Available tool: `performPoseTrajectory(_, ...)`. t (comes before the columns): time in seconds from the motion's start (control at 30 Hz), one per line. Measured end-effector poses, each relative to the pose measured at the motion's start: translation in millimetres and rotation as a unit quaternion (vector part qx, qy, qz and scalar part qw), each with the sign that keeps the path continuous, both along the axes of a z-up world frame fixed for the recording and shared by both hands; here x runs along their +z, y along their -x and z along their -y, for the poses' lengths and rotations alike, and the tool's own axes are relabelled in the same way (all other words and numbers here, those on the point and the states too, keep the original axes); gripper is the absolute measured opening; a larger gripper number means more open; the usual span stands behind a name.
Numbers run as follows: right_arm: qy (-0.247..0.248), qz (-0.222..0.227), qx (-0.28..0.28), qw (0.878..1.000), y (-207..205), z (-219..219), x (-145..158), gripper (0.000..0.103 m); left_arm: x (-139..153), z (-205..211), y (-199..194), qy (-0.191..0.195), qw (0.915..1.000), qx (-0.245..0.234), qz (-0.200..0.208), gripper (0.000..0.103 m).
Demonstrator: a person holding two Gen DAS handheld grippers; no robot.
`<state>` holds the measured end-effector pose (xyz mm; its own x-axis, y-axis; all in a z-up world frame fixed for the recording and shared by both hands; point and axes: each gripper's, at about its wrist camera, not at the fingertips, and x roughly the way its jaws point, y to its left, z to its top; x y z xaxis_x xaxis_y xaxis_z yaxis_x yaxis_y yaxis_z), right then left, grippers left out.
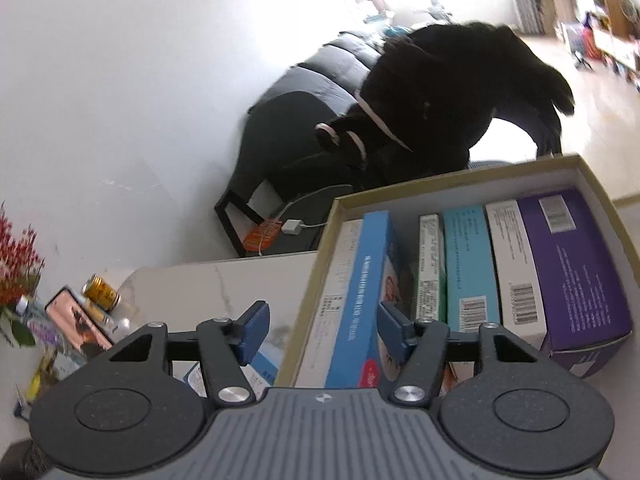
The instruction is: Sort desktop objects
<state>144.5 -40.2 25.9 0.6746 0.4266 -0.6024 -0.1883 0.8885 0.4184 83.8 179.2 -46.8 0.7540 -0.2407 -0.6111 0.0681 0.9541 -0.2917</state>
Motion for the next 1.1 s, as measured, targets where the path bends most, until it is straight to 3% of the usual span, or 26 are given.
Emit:
performPoseTrajectory(0.1,0.011,0.018,0.028,0.999,2.5,-14.2,8.7,0.072,-3.7,-4.6,0.2,0.0,1.0,0.004,-0.003,0.089)
performPoseTrajectory(0.4,0.067,0.008,0.142,0.988,-9.4,-88.9,10.5,0.083,-9.9,-22.4,0.3,-0.004,0.9999,0.014,-0.007,0.089)
performPoseTrajectory(0.53,0.109,-0.032,0.177,0.978,-25.3,-127.3,-3.3,0.083,-12.1,-31.1,1.6,0.003,0.9998,0.016,-0.005,0.089)
performPoseTrajectory(0.97,0.16,-0.15,0.192,0.957,-70.0,-188.9,-60.9,0.084,-23.6,-31.2,-11.0,0.023,0.9996,-0.013,-0.009,0.089)
performPoseTrajectory(1.1,0.165,-0.166,0.19,0.953,-78.1,-194.2,-71.1,0.09,-28.1,-27.8,-17.2,0.028,0.9993,-0.022,-0.015,0.089)
